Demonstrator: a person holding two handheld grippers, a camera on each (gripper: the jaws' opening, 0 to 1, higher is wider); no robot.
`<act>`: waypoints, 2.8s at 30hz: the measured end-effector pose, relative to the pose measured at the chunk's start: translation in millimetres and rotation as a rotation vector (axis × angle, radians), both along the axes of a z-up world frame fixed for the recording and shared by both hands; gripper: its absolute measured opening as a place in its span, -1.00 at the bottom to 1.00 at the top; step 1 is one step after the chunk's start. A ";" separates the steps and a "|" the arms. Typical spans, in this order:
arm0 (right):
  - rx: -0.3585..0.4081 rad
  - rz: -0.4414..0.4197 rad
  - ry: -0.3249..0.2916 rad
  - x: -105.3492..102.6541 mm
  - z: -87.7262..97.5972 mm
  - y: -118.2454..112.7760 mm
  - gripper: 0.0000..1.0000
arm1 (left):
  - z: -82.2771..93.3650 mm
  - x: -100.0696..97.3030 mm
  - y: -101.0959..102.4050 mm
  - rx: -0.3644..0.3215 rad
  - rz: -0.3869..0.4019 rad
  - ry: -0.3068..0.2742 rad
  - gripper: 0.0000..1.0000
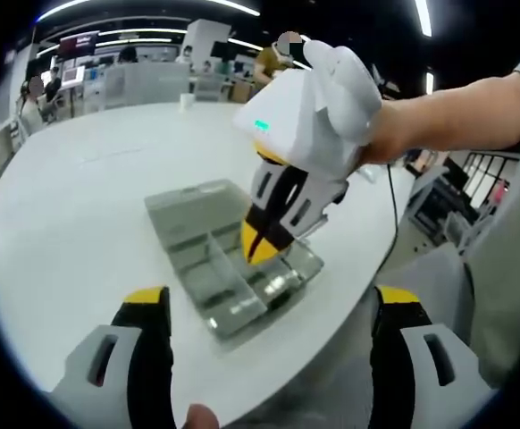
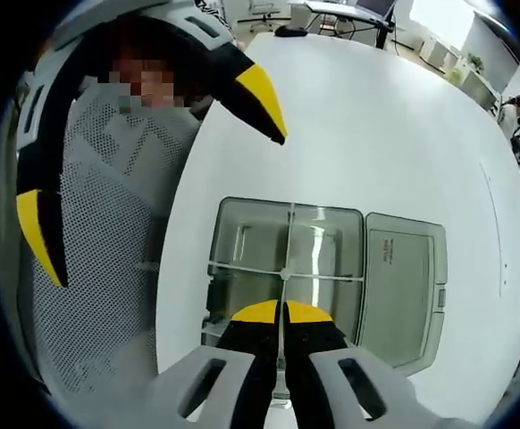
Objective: Insert the divider into the dual guide fixture by aligning both edges with the guide slots and pushing it downward to the bottom, including one-sided entry, uneven engagement, binding, and posture correction.
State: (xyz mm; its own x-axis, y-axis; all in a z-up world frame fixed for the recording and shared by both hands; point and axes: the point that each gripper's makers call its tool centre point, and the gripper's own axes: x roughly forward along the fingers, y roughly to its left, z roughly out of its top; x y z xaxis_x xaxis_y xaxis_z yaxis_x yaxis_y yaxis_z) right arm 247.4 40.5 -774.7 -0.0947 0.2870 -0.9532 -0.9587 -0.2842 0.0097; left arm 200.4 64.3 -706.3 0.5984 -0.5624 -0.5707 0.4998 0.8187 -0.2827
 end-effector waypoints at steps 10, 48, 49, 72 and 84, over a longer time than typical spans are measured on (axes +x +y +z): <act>0.000 -0.004 -0.008 0.1 -1.6 0.2 -1.00 | -0.2 -0.9 -0.1 0.002 -0.001 0.002 0.81; -0.007 -0.016 -0.052 0.8 -7.3 -0.6 -1.00 | -0.1 -4.5 0.2 -0.002 0.006 0.001 0.81; -0.008 -0.015 -0.054 0.5 -7.3 -0.5 -1.00 | -0.2 -4.6 0.2 -0.002 0.005 0.001 0.81; 0.001 -0.030 -0.062 -0.2 -8.6 0.1 -1.00 | -1.3 -6.5 0.3 0.002 -0.003 0.004 0.80; 0.000 -0.026 -0.065 0.5 -11.8 0.3 -1.00 | -1.4 -7.0 0.8 0.006 -0.009 0.005 0.80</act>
State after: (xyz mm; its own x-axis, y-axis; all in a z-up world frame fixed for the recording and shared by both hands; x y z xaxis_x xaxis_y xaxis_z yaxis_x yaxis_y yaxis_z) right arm 247.9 40.8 -786.5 -0.0254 0.2889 -0.9570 -0.9644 -0.2591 -0.0526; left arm 193.4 65.1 -707.7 0.5904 -0.5642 -0.5772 0.5055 0.8160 -0.2806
